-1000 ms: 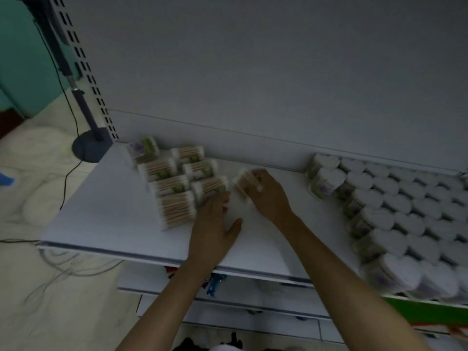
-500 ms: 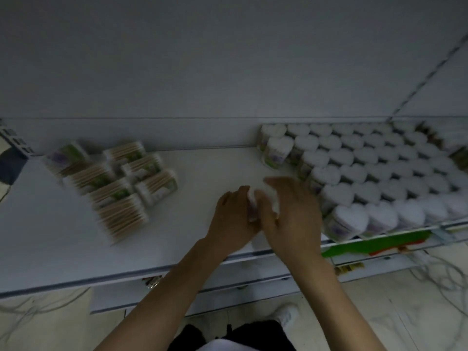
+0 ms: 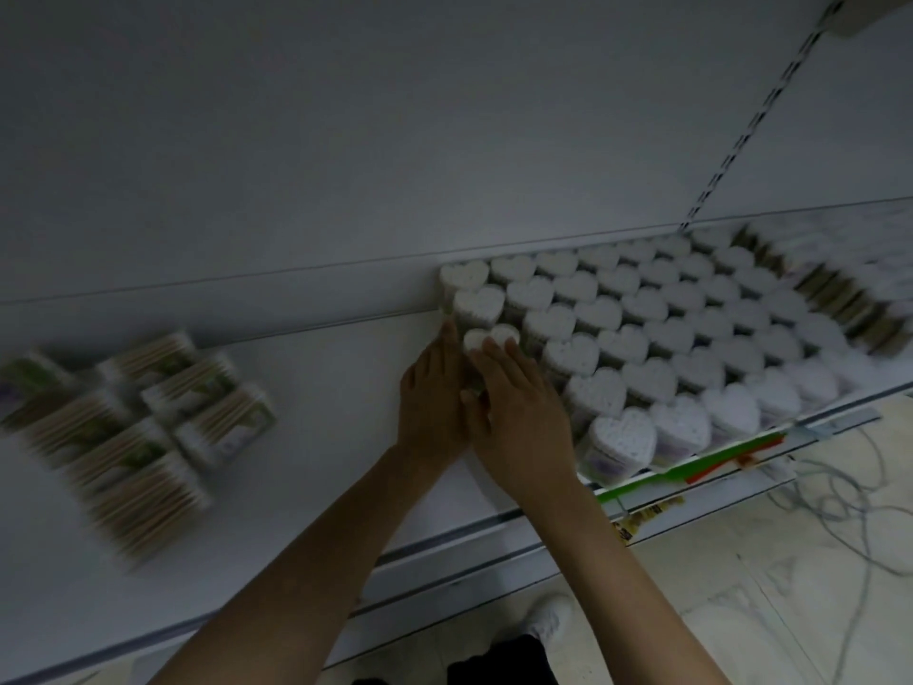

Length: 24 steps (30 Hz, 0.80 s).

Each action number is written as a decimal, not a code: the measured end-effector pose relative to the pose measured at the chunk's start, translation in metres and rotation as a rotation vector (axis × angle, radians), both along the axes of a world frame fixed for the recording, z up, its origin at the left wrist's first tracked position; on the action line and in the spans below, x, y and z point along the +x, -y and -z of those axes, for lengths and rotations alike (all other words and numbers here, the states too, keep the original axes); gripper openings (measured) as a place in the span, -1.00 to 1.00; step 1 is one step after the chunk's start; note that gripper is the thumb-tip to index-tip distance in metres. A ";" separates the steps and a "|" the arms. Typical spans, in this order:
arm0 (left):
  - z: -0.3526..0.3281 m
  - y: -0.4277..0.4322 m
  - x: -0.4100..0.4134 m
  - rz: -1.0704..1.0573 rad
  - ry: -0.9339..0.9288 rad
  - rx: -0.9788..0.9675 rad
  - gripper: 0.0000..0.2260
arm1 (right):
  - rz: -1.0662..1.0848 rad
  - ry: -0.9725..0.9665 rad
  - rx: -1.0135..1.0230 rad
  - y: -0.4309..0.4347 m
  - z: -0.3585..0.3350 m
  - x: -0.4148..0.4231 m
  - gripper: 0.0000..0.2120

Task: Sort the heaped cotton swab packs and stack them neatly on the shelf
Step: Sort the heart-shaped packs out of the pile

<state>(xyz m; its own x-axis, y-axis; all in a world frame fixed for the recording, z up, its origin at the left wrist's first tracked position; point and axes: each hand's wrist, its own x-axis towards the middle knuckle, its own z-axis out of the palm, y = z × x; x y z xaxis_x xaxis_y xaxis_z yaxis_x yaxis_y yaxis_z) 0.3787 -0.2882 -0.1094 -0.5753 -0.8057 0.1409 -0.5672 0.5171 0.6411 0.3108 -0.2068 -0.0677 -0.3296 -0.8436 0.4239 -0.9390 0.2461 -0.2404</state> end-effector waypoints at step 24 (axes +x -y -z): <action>0.000 0.002 0.000 -0.040 -0.323 0.131 -0.37 | -0.105 0.010 0.007 0.012 -0.020 -0.007 -0.56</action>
<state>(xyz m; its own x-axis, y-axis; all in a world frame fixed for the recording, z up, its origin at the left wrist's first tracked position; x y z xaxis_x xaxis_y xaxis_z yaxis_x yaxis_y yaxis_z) 0.3784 -0.2901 -0.1089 -0.4857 -0.8499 0.2045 -0.3427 0.4003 0.8499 0.3040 -0.2189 -0.0473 -0.2437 -0.8766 0.4150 -0.9571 0.1482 -0.2489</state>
